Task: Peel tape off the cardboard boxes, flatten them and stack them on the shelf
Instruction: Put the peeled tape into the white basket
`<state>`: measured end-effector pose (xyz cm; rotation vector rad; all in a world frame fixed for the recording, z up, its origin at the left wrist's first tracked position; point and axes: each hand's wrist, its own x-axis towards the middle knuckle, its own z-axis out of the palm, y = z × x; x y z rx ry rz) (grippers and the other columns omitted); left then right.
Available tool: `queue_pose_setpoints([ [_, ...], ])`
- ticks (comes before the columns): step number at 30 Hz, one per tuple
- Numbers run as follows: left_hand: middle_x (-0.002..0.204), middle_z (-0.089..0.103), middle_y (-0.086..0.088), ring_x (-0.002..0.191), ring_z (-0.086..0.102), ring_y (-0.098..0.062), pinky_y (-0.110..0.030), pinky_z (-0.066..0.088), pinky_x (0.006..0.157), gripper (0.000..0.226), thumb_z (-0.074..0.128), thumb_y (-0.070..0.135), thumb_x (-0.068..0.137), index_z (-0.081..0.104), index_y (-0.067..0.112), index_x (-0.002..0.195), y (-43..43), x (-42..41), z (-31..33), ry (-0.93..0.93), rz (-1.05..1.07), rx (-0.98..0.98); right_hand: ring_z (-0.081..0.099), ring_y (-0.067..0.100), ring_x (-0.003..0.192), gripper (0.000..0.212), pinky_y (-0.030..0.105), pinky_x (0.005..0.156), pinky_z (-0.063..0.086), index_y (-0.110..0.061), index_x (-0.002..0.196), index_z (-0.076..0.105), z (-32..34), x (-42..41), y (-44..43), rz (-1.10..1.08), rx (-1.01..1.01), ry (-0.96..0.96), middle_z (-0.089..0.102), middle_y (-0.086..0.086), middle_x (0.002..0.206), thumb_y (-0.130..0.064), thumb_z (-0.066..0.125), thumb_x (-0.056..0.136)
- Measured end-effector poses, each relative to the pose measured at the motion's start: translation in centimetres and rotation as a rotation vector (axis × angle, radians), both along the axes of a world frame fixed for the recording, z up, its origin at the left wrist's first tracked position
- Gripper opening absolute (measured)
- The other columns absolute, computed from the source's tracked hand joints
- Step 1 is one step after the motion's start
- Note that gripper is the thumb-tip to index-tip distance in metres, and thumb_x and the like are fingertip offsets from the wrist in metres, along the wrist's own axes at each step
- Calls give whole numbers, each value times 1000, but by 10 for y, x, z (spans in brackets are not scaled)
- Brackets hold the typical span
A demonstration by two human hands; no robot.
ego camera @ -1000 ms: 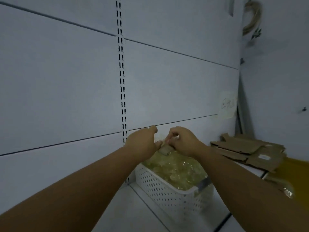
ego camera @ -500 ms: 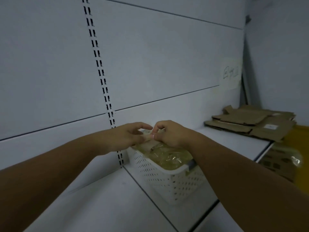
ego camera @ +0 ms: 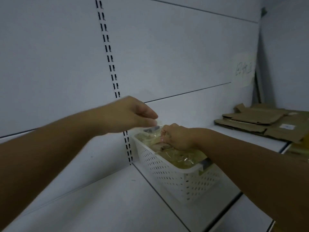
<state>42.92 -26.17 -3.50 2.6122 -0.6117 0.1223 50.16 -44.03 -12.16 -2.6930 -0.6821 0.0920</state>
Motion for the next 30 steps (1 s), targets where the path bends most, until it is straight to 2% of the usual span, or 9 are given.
queue_pose_setpoints([
  [3,141,45,-5,126,45,-21,-38,34,109,63,55,54,83,46,19,134,-28,20,-32,116,54,359,47,28,111,35,43,97,40,-23,126,42,1,-2,-1,27,-8,9,40,10,131,-41,40,96],
  [6,123,44,-13,115,49,-30,-45,43,100,32,53,37,90,58,11,107,-38,39,-60,244,-50,364,48,25,106,30,44,95,43,-23,119,45,-2,-3,-3,25,62,10,44,9,125,-41,41,95],
  [9,123,45,-12,111,51,-29,-45,45,97,32,54,31,88,59,11,112,-36,50,-65,264,-50,335,47,21,106,41,38,93,44,-25,131,35,-8,-2,-5,12,164,5,42,3,125,-41,44,94],
  [12,143,33,-3,121,46,-26,-45,39,104,46,57,36,85,56,10,123,-34,53,-67,247,51,361,55,18,89,62,23,71,49,-32,141,21,-5,-5,-8,-48,690,77,45,3,116,-17,54,91],
  [15,153,24,6,135,34,-22,-43,29,111,62,62,44,83,47,14,134,-27,53,-74,242,48,199,54,11,97,43,15,73,45,-26,120,47,5,-9,-15,-176,1057,-283,52,-3,114,-1,55,86],
  [19,140,43,-3,118,48,-23,-37,42,101,83,73,47,71,35,17,138,-23,45,-81,197,133,7,58,6,85,17,27,83,50,-23,86,70,7,-22,-16,-60,494,-468,64,-11,89,-11,59,83],
  [22,128,48,-6,107,51,-20,-36,48,93,82,76,52,63,41,21,130,-21,41,-82,48,173,-25,53,6,87,21,23,81,45,-23,99,70,17,-28,-18,15,157,-402,62,-7,105,-17,57,84],
  [27,137,49,1,121,46,-16,-27,36,91,63,57,58,79,46,24,131,-4,23,-59,-164,178,-181,50,18,98,32,28,84,46,-20,113,55,28,-35,-15,-104,56,-407,43,0,115,-12,62,83],
  [30,134,53,-2,118,50,-18,-29,37,94,53,45,59,86,53,23,124,33,4,-31,-116,236,108,48,18,84,30,31,70,44,-18,92,49,40,-50,-7,-95,111,-608,52,0,93,3,58,72],
])
